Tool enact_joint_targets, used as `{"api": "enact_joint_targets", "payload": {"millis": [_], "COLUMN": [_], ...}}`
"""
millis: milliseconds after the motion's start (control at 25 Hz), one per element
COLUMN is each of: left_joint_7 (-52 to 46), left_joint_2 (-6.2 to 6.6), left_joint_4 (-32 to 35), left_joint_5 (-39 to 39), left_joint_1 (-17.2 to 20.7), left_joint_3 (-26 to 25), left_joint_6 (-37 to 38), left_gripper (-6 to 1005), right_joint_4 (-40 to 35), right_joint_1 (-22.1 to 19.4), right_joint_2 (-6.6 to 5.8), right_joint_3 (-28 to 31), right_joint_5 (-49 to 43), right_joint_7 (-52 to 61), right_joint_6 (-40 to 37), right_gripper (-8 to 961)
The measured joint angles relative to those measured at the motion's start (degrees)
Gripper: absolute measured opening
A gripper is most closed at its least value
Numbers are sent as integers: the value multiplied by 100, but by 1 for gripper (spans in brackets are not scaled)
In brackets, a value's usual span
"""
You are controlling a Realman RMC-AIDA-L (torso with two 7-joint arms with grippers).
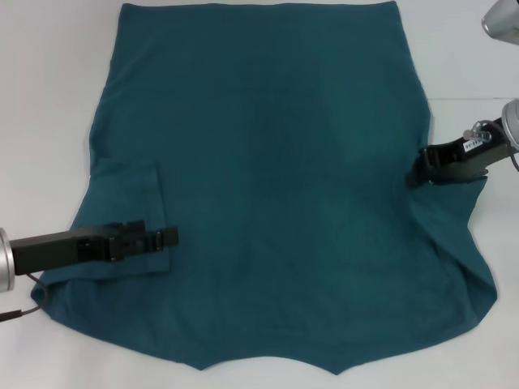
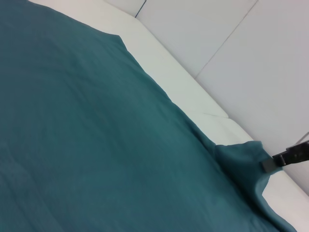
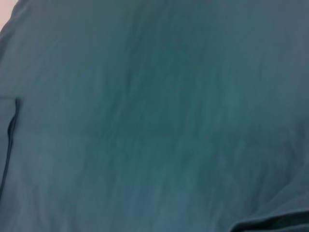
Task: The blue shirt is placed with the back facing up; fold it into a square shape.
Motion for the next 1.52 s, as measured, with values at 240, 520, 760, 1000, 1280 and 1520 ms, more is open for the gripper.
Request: {"api": "enact_joint_targets", "payload": {"millis": [240, 520, 760, 1000, 1280, 1520], "left_joint_7": [-3, -3, -3, -3, -114, -2251], "left_joint_2": [-10, -18, -18, -29, -12, 268], "left_joint_4": [1, 1, 1, 1, -4, 88], "left_joint_5": [-40, -41, -41, -41, -41, 84], "left_joint_1": [0, 0, 30, 46, 54, 159], "left_joint_3": [0, 0, 0, 0, -76, -173], "left_joint_6": [-61, -77, -131, -150, -150, 207], "left_gripper": [962, 962, 962, 963, 963, 963], "right_joint_4": [166, 377, 380, 582, 639, 391], "right_joint_1": [48, 191, 222, 166, -131, -506], "right_joint_2": [10, 23, 22, -50, -284, -479], "right_joint_3": [18, -4, 0, 46, 228, 258], "right_joint_5": [85, 107, 219, 1142, 2120, 1981], "right_joint_7": [228, 166, 146, -246, -821, -741], "right_joint_6": [371, 456, 379, 219, -351, -515], "right_gripper": [25, 27, 28, 195, 497, 540]}}
